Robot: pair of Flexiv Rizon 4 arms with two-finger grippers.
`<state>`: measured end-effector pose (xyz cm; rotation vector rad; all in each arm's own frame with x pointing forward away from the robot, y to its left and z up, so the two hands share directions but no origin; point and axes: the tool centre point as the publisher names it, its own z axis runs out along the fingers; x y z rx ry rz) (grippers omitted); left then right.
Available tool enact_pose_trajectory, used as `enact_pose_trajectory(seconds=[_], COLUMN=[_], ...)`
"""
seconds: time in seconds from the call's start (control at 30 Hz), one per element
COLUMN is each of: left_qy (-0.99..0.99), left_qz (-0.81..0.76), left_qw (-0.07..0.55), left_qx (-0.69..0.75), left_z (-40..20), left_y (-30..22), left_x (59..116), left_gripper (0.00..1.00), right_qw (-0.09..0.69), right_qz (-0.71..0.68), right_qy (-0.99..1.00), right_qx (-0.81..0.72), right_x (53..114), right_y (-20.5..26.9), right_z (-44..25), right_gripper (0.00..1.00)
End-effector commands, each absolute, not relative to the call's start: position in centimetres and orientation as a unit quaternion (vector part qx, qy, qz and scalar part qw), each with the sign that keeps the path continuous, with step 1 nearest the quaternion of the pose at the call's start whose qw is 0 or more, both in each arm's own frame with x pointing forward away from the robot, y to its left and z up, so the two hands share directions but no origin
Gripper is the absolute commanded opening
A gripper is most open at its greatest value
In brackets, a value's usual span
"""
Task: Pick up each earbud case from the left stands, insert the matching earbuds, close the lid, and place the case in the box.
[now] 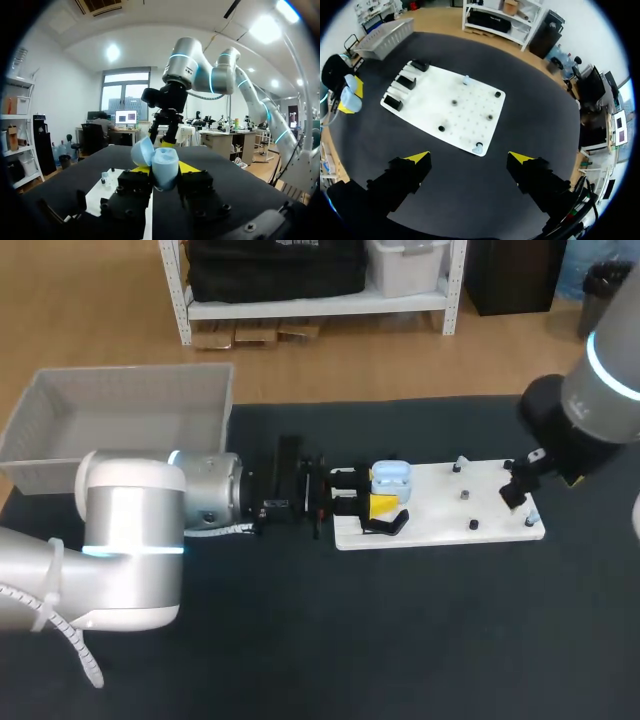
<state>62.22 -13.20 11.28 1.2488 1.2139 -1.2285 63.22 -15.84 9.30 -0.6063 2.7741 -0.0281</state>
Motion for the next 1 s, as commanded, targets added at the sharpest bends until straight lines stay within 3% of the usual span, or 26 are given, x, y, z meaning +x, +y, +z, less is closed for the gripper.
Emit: enact_pose_trajectory(seconds=[0.03, 0.13, 0.2, 0.27, 0.37, 0.47, 0.57, 0.7, 1.0], left_qy=[0.497, 0.497, 0.497, 0.497, 0.497, 0.497, 0.497, 0.497, 0.497], left_qz=[-0.504, -0.504, -0.504, -0.504, -0.504, -0.504, -0.504, -0.504, -0.504], left_qw=[0.487, 0.487, 0.487, 0.487, 0.487, 0.487, 0.487, 0.487, 0.487], left_qx=[0.511, 0.511, 0.511, 0.511, 0.511, 0.511, 0.511, 0.511, 0.511], left_z=[11.2, 11.2, 11.2, 11.2, 11.2, 11.2, 11.2, 11.2, 11.2], left_y=[-13.2, -13.2, -13.2, -13.2, -13.2, -13.2, -13.2, -13.2, -13.2], left_x=[62.2, 62.2, 62.2, 62.2, 62.2, 62.2, 62.2, 62.2, 62.2], left_gripper=[0.00, 0.00, 0.00, 0.00, 0.00, 0.00, 0.00, 0.00, 0.00], right_qw=[0.151, 0.140, 0.134, 0.132, 0.124, 0.115, 0.110, 0.106, 0.101], right_qz=[-0.065, -0.066, -0.065, -0.066, -0.066, -0.063, -0.063, -0.059, -0.058], right_qy=[0.965, 0.968, 0.969, 0.970, 0.971, 0.973, 0.974, 0.975, 0.976], right_qx=[-0.202, -0.200, -0.196, -0.195, -0.192, -0.190, -0.187, -0.184, -0.184], right_x=[63.6, 63.5, 63.6, 63.6, 63.6, 63.5, 63.6, 63.8, 64.3], right_y=[-15.4, -15.8, -16.1, -16.4, -16.6, -16.7, -16.9, -17.0, -16.8], right_z=[8.0, 7.1, 6.7, 6.2, 5.8, 5.3, 4.9, 4.3, 3.5], right_gripper=[0.89, 0.68, 0.62, 0.49, 0.48, 0.58, 0.53, 0.64, 0.50])
